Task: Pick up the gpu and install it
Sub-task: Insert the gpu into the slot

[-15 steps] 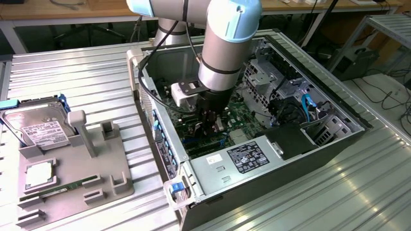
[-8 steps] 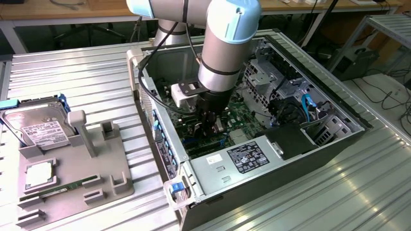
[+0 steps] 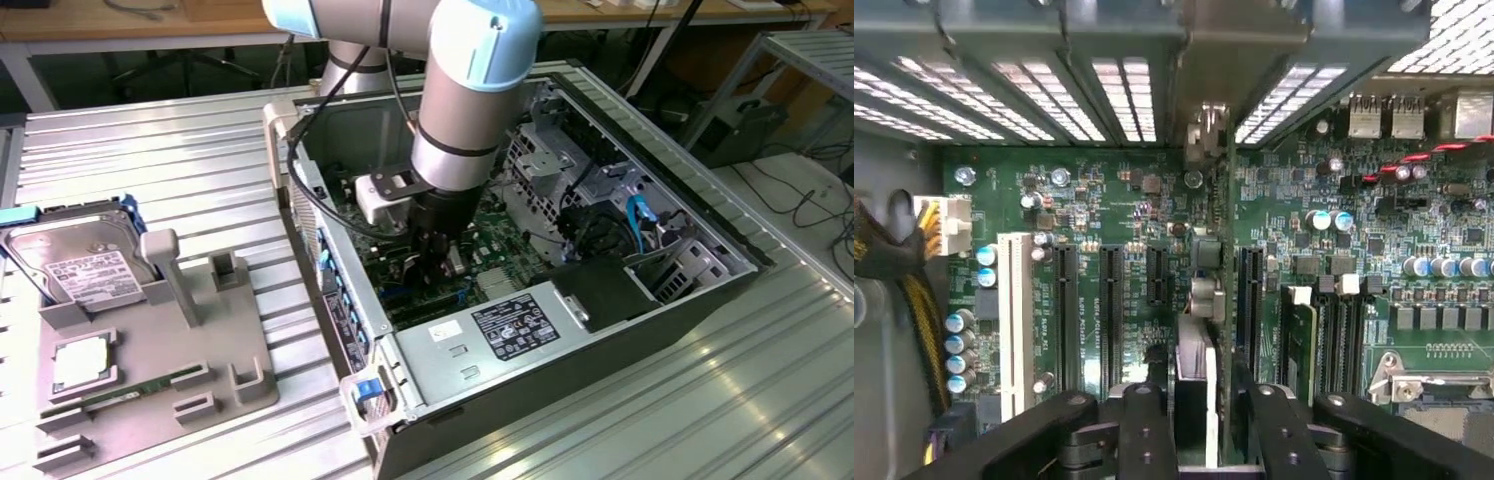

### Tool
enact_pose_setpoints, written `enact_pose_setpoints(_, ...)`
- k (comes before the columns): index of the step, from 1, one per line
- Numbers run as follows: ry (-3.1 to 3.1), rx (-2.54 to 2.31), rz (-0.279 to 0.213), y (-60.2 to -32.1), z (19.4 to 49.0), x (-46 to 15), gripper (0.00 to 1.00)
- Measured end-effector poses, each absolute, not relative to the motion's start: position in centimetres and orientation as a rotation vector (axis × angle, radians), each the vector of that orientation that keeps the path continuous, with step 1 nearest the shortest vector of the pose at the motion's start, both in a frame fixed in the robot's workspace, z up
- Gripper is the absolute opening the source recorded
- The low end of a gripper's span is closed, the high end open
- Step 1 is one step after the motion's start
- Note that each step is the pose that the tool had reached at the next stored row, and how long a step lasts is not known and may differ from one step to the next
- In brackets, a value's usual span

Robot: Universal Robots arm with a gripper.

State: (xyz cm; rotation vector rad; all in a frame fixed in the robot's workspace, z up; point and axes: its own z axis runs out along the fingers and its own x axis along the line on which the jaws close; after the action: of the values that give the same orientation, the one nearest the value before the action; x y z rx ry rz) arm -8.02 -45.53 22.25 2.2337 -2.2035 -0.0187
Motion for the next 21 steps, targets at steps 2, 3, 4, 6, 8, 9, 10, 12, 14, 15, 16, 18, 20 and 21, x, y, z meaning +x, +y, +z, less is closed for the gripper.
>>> enact_pose_setpoints(2, -2.205, 2.235, -0.017, -45.5, 22.8, -8.0, 0.35)
enact_pose_setpoints(3, -2.205, 2.235, -0.016, -45.5, 23.1, -8.0, 0.35)
enact_pose_setpoints(4, -2.206, 2.236, -0.013, -45.5, 24.1, -8.0, 0.35)
enact_pose_setpoints(6, -2.207, 2.237, -0.011, -45.4, 25.0, -8.0, 0.35)
enact_pose_setpoints(8, -2.208, 2.238, -0.009, -45.4, 25.9, -8.0, 0.35)
enact_pose_setpoints(9, -2.208, 2.238, -0.008, -45.4, 26.4, -8.0, 0.35)
enact_pose_setpoints(10, -2.209, 2.239, -0.007, -45.4, 26.8, -8.0, 0.35)
enact_pose_setpoints(12, -2.210, 2.240, -0.005, -45.4, 27.8, -8.0, 0.35)
enact_pose_setpoints(14, -2.211, 2.241, 0.000, -45.4, 28.9, -8.0, 0.35)
enact_pose_setpoints(15, -2.211, 2.241, 0.000, -45.4, 28.9, -8.0, 0.35)
enact_pose_setpoints(16, -2.211, 2.241, 0.000, -45.4, 28.9, -8.0, 0.34)
enact_pose_setpoints(18, -2.211, 2.241, 0.000, -45.4, 28.9, -8.0, 0.21)
enact_pose_setpoints(20, -2.211, 2.241, 0.000, -45.4, 28.9, -8.0, 0.11)
enact_pose_setpoints(21, -2.211, 2.241, 0.000, -45.4, 28.9, -8.0, 0.11)
